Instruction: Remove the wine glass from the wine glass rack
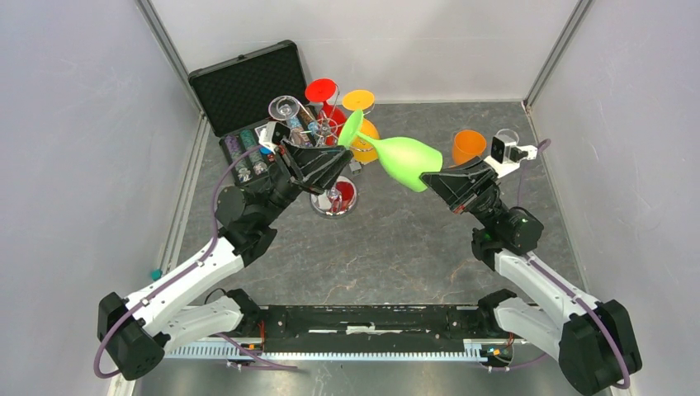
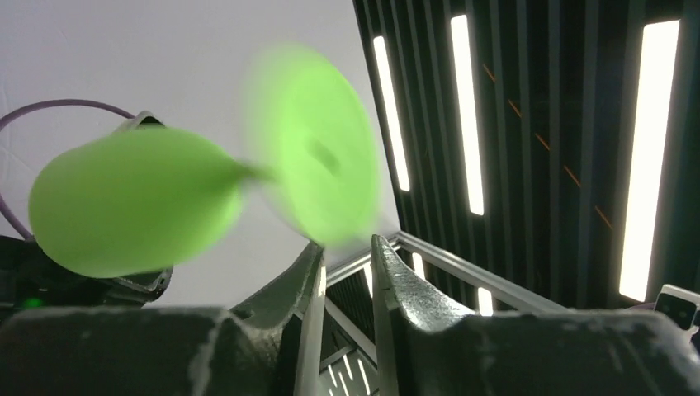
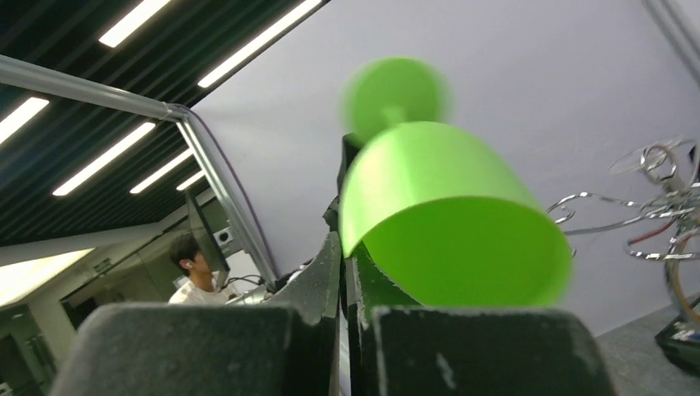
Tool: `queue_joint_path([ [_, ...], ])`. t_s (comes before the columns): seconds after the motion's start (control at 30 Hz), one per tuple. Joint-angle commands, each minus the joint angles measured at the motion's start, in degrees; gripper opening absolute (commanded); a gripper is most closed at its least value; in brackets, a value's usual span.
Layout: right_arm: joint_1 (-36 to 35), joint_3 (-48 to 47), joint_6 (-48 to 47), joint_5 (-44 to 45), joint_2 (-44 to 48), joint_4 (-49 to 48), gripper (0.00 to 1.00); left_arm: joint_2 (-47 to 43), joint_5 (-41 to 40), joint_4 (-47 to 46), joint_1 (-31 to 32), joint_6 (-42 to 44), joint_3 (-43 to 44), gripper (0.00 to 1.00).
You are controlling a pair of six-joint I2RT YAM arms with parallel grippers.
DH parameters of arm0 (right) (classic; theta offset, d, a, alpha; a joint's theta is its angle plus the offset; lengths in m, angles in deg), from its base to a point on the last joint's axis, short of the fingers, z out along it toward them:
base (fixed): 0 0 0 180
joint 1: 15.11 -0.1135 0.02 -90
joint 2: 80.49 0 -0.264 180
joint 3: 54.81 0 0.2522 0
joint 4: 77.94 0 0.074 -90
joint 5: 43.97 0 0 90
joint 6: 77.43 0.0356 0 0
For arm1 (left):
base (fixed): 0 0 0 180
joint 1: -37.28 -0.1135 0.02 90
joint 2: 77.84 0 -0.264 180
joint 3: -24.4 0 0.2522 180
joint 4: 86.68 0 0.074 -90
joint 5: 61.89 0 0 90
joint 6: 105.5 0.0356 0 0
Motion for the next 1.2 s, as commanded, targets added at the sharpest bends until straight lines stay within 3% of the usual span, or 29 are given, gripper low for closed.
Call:
queue_joint_path([
  [0.0,0.1,-3.3,-5.4,2.0,0.4,-16.4,0.0,-0.6,5.0,-1.6,1.0,3.8,5.0,0.4],
  [0.07,0.1,-4.9,-7.9,1.9,1.2,-13.8,0.0,-0.9,5.6,0.4,1.0,5.8,6.0,0.62],
  [0.13,0.1,-6.1,-11.5,1.7,2.4,-9.5,0.0,-1.5,5.6,1.7,1.0,7.3,5.5,0.76],
  [0.3,0.2,-10.0,-25.8,2.6,8.2,10.4,0.0,-2.5,4.8,3.1,0.9,9.4,2.5,0.99],
  [0.53,0.2,-21.8,-54.1,17.6,15.7,55.9,0.0,-2.5,7.7,13.3,0.4,23.0,5.1,1.0],
  [0.7,0.2,-29.2,-63.7,34.5,13.4,79.9,0.0,-4.1,6.0,34.6,0.3,42.9,13.4,1.0],
  [0.83,0.2,-31.4,-67.4,40.0,9.3,89.4,0.0,-5.7,-1.1,49.2,0.3,56.2,19.4,1.0],
  [1.17,0.2,-32.1,-76.2,31.3,-3.0,99.4,0.0,-12.0,-20.3,64.5,0.3,71.2,21.0,1.0],
])
